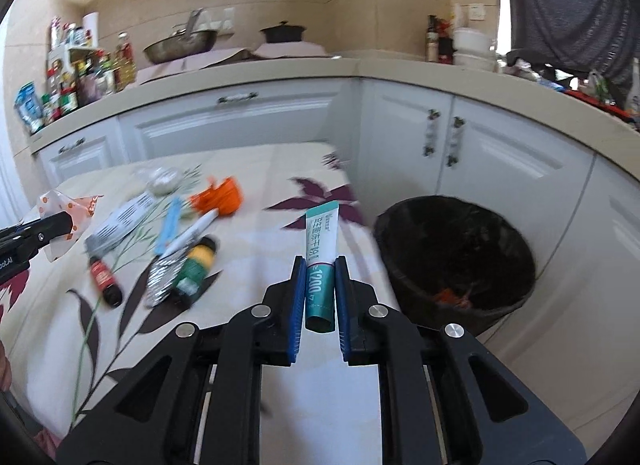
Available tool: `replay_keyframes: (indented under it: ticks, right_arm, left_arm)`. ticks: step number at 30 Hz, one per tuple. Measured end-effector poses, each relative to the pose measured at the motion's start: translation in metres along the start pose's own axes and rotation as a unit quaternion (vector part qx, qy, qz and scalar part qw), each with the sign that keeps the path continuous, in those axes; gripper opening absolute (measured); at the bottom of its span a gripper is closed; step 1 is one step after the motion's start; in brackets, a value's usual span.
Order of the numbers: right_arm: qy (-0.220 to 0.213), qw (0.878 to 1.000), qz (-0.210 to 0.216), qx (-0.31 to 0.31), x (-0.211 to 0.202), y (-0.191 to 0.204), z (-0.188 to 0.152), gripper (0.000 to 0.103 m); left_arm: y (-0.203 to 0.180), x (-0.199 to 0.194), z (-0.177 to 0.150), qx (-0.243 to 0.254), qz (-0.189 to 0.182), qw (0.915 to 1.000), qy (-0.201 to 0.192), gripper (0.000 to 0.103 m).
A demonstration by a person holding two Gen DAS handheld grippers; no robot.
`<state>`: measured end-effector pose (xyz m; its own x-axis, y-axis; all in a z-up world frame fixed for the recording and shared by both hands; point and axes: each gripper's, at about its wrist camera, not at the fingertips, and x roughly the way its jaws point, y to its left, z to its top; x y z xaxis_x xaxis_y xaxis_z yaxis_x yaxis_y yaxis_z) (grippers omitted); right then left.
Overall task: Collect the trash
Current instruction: 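Carry the wrapper and toothpaste tube over the black bin and release both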
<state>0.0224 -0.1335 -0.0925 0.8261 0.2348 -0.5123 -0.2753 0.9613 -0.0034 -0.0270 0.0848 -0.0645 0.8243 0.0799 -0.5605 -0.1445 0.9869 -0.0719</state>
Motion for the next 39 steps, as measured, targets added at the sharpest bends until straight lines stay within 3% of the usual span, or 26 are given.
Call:
replay_keyframes:
  ticks: [8,17,35,38,39]
  right_arm:
    - [-0.027,0.998,-0.048,0.025,0.002,-0.057,0.019,0.014]
    - [-0.037,0.995,-0.084,0.044,0.013,-0.111,0.027,0.014]
    - [-0.026,0.990,-0.116,0.073,0.073,-0.180,0.041,0.015]
    - [-0.018,0.990,-0.120,0.077,0.091,-0.189,0.041,0.020]
    - [-0.016,0.989,-0.122,0.078,0.095,-0.191,0.041,0.027]
  left_arm:
    - [-0.065,0.021,0.029,0.038,-0.047,0.9981,-0.016,0.028]
    - [-0.139,0.056,0.047,0.069,-0.099,0.9928,0.003,0.028]
    - [-0.243,0.137,0.069,0.112,-0.113,0.9867,0.034,0.029]
    - [-0.256,0.154,0.067,0.120,-0.110,0.9855,0.048,0.031]
    - [-0.259,0.161,0.066,0.122,-0.107,0.9853,0.054,0.032]
